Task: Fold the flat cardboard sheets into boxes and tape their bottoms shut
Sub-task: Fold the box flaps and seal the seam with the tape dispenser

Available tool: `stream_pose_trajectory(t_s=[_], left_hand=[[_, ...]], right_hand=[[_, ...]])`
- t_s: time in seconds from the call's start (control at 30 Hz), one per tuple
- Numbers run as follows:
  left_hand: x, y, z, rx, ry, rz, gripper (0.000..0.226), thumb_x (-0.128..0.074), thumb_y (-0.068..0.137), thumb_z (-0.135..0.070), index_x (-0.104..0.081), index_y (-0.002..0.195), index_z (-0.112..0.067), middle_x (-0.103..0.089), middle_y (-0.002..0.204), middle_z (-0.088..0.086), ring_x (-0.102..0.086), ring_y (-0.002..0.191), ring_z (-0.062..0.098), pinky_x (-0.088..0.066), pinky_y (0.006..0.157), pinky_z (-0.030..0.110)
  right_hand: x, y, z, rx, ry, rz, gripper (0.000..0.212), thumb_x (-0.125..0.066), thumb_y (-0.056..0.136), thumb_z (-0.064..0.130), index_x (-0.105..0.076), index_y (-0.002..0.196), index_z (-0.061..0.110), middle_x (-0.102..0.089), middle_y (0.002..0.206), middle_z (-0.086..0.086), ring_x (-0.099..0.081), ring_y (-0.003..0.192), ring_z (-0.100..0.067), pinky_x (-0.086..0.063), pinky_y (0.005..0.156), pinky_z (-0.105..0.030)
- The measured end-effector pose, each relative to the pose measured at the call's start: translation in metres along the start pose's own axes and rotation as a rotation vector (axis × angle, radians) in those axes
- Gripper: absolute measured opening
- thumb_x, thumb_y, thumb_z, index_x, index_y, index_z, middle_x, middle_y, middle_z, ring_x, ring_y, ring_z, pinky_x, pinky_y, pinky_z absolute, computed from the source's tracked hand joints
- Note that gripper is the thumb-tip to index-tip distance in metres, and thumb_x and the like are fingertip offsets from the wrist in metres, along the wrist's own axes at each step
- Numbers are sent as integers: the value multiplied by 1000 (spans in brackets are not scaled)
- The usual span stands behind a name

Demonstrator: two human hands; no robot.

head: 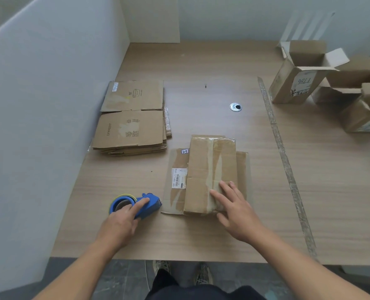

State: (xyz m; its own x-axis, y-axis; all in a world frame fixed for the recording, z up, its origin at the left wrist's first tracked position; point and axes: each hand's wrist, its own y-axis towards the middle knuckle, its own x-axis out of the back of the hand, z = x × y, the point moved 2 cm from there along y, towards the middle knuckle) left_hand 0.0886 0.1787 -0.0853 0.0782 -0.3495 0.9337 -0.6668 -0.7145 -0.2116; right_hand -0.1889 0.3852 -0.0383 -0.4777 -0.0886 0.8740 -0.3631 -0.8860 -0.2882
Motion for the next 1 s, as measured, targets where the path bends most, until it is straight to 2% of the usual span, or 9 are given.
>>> stream_pose_trajectory(t_s=[0.1, 0.23, 0.37, 0.47, 0.57, 0.63, 0.7, 0.8, 1.0], left_hand=[[4, -3, -4, -89, 131, -68, 80, -67, 90, -33, -12, 143, -55, -56, 80, -4, -58, 66, 24, -39, 66, 31], [4, -2, -4, -67, 188, -113, 96, -88, 69, -27, -30, 145, -41, -54, 60, -3, -50, 41, 23, -47, 46, 29], [23, -14, -20, -88, 103, -147, 90, -84, 75, -21, -34, 147, -40, -64, 77, 0, -57, 52, 28, -50, 50, 34], [42, -21, -23, -88, -14, -263, 71, -75, 83, -20, -45, 146, -35, -70, 89, 4, -60, 62, 35, -45, 58, 35], [56, -26, -20, -255, 92, -406, 51, -45, 97, -42, -39, 146, -34, -64, 77, -1, -52, 52, 30, -36, 56, 30], [65, -26, -23, -404, 130, -410, 45, -29, 105, -45, -33, 149, -36, -59, 76, -3, -51, 55, 28, -41, 60, 35], [77, -27, -36, -505, 151, -449, 42, -37, 104, -37, -37, 146, -35, -57, 76, -3, -50, 56, 27, -46, 63, 38], [89, -27, -57, -613, 206, -495, 52, -51, 95, -27, -39, 145, -34, -60, 82, 0, -49, 59, 26, -47, 66, 37], [94, -22, -78, -813, 264, -480, 72, -60, 89, -12, -32, 151, -37, -63, 90, 6, -51, 63, 27, -45, 70, 37]], right_hand=[[-2, -1, 1, -9, 14, -12, 63, -51, 97, 29, -24, 153, 38, 2, 165, 10, 12, 151, -15, -22, 118, -42], [2, -1, 5, -29, 17, -24, 61, -50, 98, 37, -23, 153, 36, 3, 165, 7, 12, 151, -17, -19, 118, -43], [12, -3, 8, -32, 28, -103, 57, -46, 99, 46, -29, 152, 34, -2, 165, 4, 15, 150, -19, -4, 121, -38], [18, -1, 9, 1, 22, -142, 49, -46, 99, 49, -46, 144, 29, -9, 164, 3, 15, 151, -21, -3, 122, -41], [22, 1, 16, 111, 62, -235, 45, -49, 96, 48, -62, 130, 22, -34, 156, -4, -8, 151, -29, -16, 120, -44], [26, 2, 25, 173, 188, -289, 41, -55, 96, 41, -63, 129, 18, -49, 145, -6, -28, 145, -28, -30, 117, -45], [35, 3, 38, 223, 314, -273, 39, -59, 97, 29, -59, 135, 18, -53, 140, -3, -42, 135, -21, -36, 112, -36], [48, 6, 56, 298, 369, -191, 41, -52, 101, 24, -50, 142, 23, -52, 141, 3, -45, 130, -13, -30, 104, -16], [59, 5, 66, 404, 400, -60, 40, -51, 101, 17, -52, 141, 22, -58, 135, 0, -49, 123, -13, -35, 100, -17]])
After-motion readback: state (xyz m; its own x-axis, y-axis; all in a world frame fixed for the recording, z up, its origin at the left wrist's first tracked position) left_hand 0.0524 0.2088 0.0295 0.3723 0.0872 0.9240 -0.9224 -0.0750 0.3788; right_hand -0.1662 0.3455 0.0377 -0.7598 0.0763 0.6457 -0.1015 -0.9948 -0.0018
